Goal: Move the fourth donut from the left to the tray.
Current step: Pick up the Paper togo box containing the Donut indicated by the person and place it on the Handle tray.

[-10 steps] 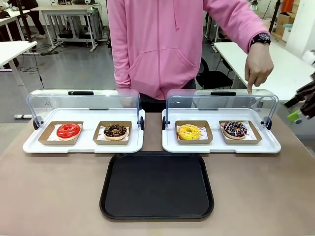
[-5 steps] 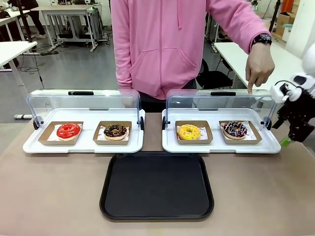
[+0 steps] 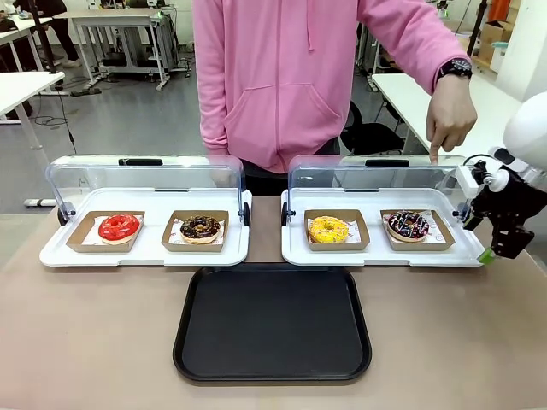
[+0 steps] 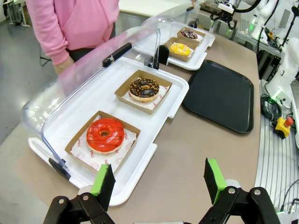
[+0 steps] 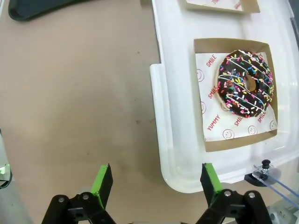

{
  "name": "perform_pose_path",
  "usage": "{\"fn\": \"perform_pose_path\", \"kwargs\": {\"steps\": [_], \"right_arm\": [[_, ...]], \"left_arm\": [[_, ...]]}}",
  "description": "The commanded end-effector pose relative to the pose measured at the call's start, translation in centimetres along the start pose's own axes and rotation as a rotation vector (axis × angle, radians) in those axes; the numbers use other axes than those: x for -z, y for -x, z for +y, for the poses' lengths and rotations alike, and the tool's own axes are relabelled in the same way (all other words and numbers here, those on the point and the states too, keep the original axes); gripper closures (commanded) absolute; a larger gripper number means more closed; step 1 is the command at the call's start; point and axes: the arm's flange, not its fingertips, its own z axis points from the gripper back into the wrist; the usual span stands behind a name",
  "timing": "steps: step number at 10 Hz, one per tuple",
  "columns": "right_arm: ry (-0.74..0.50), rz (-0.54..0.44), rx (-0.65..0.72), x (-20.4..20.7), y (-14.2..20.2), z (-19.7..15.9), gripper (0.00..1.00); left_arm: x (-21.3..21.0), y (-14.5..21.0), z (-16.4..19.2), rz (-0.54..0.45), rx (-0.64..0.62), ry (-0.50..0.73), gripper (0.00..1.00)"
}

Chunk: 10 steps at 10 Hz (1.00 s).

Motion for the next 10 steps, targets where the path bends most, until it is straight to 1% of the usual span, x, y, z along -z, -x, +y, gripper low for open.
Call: {"fn": "perform_pose_path", "kwargs": {"steps": [1, 2, 3, 4, 7, 10], "right_arm": [[-0.017, -0.006, 0.019, -0.8, 0.0, -0.4, 0.0], [0.0, 0.0, 0.0, 0.0, 0.0, 0.0, 0.0], [0.008, 0.044, -0.015, 1.4, -0.6, -0.7, 0.0], [0.026, 0.061, -0.057, 2.3, -1.0, -1.4, 0.0], [0.064, 0.108, -0.131, 4.2, -1.1, -2.9, 0.0], [0.124, 0.129, -0.195, 5.3, -1.3, -3.6, 0.0]], "left_arm": [[-0.1, -0.1, -0.1, -0.013, 0.013, 0.008, 0.0], [-0.1, -0.1, -0.1, -0.013, 0.013, 0.008, 0.0], [-0.1, -0.1, -0.1, -0.013, 0.013, 0.008, 0.0], [-0.1, -0.1, -0.1, -0.013, 0.013, 0.008, 0.0], [-0.1, -0.1, -0.1, -0.013, 0.013, 0.008, 0.0], [-0.1, -0.1, -0.1, -0.013, 0.013, 0.008, 0.0]]}}
